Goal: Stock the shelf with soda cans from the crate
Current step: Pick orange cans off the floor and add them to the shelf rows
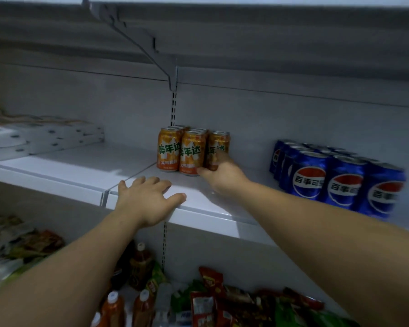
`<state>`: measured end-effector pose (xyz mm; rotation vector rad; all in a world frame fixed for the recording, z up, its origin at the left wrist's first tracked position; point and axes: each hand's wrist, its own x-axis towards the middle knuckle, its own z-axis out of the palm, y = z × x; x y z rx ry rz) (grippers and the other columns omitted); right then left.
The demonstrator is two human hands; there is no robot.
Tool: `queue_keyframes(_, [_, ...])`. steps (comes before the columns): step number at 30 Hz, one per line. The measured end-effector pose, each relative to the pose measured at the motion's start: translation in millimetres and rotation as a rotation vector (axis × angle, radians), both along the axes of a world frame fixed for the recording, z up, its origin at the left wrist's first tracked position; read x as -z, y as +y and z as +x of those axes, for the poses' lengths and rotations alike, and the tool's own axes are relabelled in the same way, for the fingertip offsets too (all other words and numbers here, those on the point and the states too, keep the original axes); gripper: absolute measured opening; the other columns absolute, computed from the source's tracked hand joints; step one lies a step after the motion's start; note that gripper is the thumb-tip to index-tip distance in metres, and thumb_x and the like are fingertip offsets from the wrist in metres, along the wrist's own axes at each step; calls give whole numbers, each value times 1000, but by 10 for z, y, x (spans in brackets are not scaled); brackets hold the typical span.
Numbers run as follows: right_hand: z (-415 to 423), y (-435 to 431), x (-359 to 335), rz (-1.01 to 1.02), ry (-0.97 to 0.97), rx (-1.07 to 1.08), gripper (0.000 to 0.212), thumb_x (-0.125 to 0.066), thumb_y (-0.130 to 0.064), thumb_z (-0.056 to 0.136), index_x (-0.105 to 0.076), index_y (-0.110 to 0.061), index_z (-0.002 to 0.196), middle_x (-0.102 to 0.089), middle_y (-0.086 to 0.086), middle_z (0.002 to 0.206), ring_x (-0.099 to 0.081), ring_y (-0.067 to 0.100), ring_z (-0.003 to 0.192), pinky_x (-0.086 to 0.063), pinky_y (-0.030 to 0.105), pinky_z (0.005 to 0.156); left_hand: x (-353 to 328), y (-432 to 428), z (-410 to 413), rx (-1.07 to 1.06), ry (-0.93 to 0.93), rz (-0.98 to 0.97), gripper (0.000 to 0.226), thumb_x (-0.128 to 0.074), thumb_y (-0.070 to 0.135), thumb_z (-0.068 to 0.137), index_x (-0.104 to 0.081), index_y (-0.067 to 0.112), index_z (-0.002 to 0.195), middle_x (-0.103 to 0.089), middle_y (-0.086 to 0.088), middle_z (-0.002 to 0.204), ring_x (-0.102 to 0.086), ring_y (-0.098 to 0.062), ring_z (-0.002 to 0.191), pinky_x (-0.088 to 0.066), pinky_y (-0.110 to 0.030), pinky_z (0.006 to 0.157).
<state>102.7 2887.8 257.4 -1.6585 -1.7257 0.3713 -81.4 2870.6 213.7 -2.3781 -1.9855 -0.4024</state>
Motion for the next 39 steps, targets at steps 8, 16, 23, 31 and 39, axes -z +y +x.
queue_keyframes(8, [1116, -1487, -592, -63, -267, 259, 77, -56, -54, 90, -27, -17, 151, -42, 6, 148, -46, 27, 127, -39, 32, 95, -343, -634, 569, 152, -293, -190, 103, -34, 88, 58, -39, 28, 142, -39, 2, 150, -38, -24, 135, -27, -52, 111])
queue_keyframes(16, [2206, -3225, -677, -129, -246, 521, 72, -55, -47, 93, -30, -12, 150, -34, 10, 153, -39, 28, 135, -33, 32, 105, -382, -2184, 2150, 663, -359, -251, 68, -59, 55, 83, -41, 25, 141, -38, 2, 149, -38, -18, 134, -32, -32, 105])
queue_keyframes(23, [3238, -4757, 23, -281, -134, 752, 75, -54, -53, 92, -31, -12, 149, -35, 9, 152, -41, 29, 132, -37, 31, 96, 199, -3401, 3483, 950, -222, -406, 66, -60, 50, 85, -42, 21, 141, -40, -2, 148, -40, -19, 132, -32, -30, 105])
queue_keyframes(31, [4075, -6169, 1434, -495, 174, 1072, 62, -59, -51, 89, -46, -15, 138, -53, 9, 138, -54, 26, 117, -45, 33, 96, 1394, -4339, 4552, 1153, -1, -698, 69, -62, 49, 84, -40, 20, 142, -39, 0, 149, -39, -18, 133, -33, -26, 102])
queue_keyframes(39, [4144, -6466, 2934, -751, 379, 1054, 54, -57, -46, 92, -47, -17, 136, -57, 4, 122, -55, 21, 107, -44, 28, 87, 2703, -4550, 4881, 1234, 225, -906, 35, -67, 42, 64, -64, 29, 96, -64, 3, 106, -60, -18, 99, -49, -30, 83])
